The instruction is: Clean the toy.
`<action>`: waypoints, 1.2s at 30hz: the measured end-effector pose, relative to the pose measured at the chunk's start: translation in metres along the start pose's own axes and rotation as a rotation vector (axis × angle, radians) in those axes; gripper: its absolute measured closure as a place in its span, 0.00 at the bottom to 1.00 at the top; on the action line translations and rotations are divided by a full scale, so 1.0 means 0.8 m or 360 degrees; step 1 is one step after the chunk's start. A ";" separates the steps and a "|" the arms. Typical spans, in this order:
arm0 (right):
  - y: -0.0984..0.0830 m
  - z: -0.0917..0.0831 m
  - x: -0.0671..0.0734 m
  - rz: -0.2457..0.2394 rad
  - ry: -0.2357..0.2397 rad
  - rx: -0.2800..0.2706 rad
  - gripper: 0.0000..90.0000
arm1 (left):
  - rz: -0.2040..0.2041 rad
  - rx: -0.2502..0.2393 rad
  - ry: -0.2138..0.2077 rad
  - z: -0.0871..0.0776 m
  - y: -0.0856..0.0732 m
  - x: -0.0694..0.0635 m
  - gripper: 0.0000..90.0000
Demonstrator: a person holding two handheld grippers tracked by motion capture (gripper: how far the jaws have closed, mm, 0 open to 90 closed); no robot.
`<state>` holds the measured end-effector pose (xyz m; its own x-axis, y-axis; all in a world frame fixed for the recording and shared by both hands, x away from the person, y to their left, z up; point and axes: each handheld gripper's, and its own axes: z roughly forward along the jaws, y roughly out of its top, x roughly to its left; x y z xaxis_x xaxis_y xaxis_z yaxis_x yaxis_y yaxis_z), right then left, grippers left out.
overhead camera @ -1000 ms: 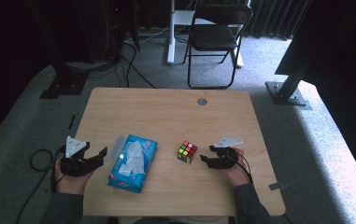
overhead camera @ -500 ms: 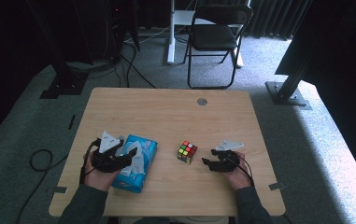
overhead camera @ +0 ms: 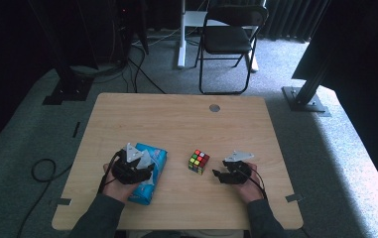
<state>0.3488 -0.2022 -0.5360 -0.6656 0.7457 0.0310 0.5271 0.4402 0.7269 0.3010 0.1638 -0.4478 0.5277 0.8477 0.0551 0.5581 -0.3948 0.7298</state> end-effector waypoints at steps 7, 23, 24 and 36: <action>-0.003 0.009 -0.002 0.0009 -0.0014 0.0043 0.39 | 0.0015 0.0047 -0.0032 0.013 -0.007 -0.001 0.33; -0.005 0.012 -0.004 0.0024 0.0012 -0.0013 0.38 | 0.0055 0.0123 0.0072 0.024 -0.012 0.000 0.54; -0.005 0.012 -0.005 0.0025 0.0016 -0.0016 0.38 | 0.0043 0.0116 0.0064 0.023 -0.013 0.002 0.62; -0.006 0.012 -0.004 0.0013 0.0011 -0.0018 0.38 | 0.0010 0.0095 -0.0026 0.017 -0.019 0.008 0.82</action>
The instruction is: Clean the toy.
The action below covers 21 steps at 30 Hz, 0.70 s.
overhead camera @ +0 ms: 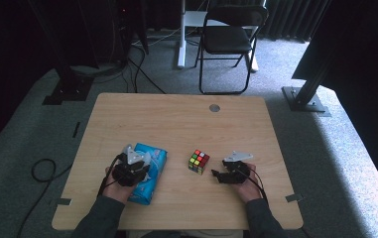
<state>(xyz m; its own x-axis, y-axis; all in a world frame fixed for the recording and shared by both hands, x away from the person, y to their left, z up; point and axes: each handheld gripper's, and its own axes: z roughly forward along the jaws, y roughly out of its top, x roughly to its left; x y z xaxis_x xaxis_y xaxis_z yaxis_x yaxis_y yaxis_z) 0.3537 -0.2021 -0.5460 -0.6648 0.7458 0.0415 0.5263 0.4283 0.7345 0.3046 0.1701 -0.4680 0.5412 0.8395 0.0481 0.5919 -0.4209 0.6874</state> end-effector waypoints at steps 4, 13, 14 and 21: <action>0.000 0.000 0.001 -0.0007 -0.0002 0.0000 0.38 | -0.0012 -0.0009 -0.0003 -0.001 0.001 -0.001 0.85; -0.001 0.001 0.002 -0.0021 -0.0003 -0.0007 0.36 | -0.0022 -0.0062 0.0040 -0.011 0.004 0.007 0.95; -0.001 0.002 0.003 -0.0032 -0.0007 -0.0009 0.36 | -0.0021 -0.0066 0.0038 -0.011 0.004 0.007 0.97; -0.002 0.003 0.005 -0.0059 -0.0020 -0.0015 0.35 | -0.0052 -0.0138 0.0010 -0.021 0.009 0.010 0.99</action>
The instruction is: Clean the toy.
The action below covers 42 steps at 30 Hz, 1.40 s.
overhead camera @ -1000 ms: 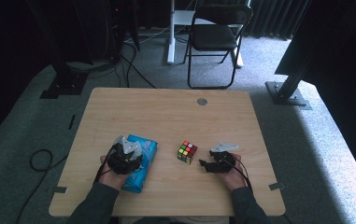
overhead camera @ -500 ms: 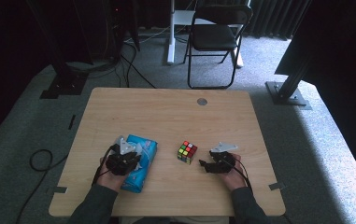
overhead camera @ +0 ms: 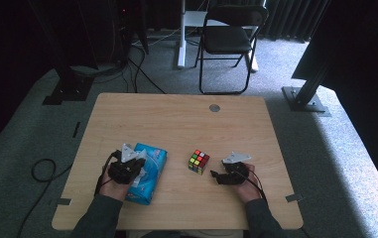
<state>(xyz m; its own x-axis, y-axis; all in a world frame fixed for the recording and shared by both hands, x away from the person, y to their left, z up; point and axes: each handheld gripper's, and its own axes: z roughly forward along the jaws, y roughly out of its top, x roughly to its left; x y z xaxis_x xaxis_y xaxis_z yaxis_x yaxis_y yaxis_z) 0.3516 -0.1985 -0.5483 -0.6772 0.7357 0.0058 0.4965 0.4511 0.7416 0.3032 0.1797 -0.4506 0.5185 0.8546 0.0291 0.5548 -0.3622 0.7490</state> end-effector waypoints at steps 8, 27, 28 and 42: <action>0.000 0.001 0.001 0.0001 -0.0001 -0.0007 0.35 | -0.0035 -0.0063 -0.0013 -0.009 0.010 0.005 0.99; 0.000 0.001 0.001 0.0002 -0.0002 -0.0008 0.35 | -0.0001 -0.0116 -0.0057 -0.008 0.037 -0.003 0.99; 0.000 0.001 0.001 0.0002 -0.0003 -0.0007 0.35 | -0.0002 -0.0121 -0.0055 -0.008 0.039 -0.003 0.99; 0.000 0.001 0.001 0.0006 -0.0007 -0.0007 0.35 | -0.0012 -0.0124 -0.0082 0.001 0.057 -0.005 0.98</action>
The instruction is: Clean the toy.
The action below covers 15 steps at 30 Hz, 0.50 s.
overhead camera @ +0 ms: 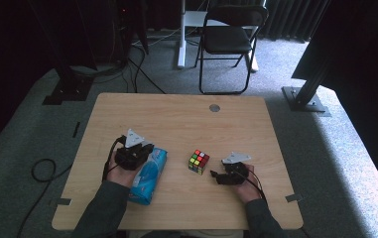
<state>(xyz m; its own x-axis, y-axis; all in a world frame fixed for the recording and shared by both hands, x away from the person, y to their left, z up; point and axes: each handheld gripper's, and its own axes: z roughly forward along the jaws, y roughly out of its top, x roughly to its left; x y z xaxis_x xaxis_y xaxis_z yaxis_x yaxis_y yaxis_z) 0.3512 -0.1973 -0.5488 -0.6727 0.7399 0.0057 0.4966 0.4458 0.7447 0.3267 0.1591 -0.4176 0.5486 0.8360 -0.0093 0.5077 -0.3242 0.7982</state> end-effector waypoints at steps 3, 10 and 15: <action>0.000 0.000 0.000 -0.0001 0.0000 -0.0001 0.35 | -0.0005 0.0003 -0.0003 0.001 0.001 0.001 0.98; 0.000 0.000 0.001 0.0006 -0.0005 -0.0001 0.35 | -0.0002 0.0000 -0.0008 0.002 0.008 0.002 0.98; 0.000 0.000 0.001 0.0007 -0.0007 0.0000 0.35 | 0.0012 -0.0011 -0.0001 0.003 0.017 0.001 0.98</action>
<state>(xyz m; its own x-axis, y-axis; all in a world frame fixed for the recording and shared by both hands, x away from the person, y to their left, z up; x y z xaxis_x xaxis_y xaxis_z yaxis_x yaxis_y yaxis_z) 0.3509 -0.1968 -0.5488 -0.6682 0.7439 0.0060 0.4995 0.4427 0.7447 0.3355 0.1542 -0.4080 0.5525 0.8335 -0.0037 0.4991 -0.3273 0.8024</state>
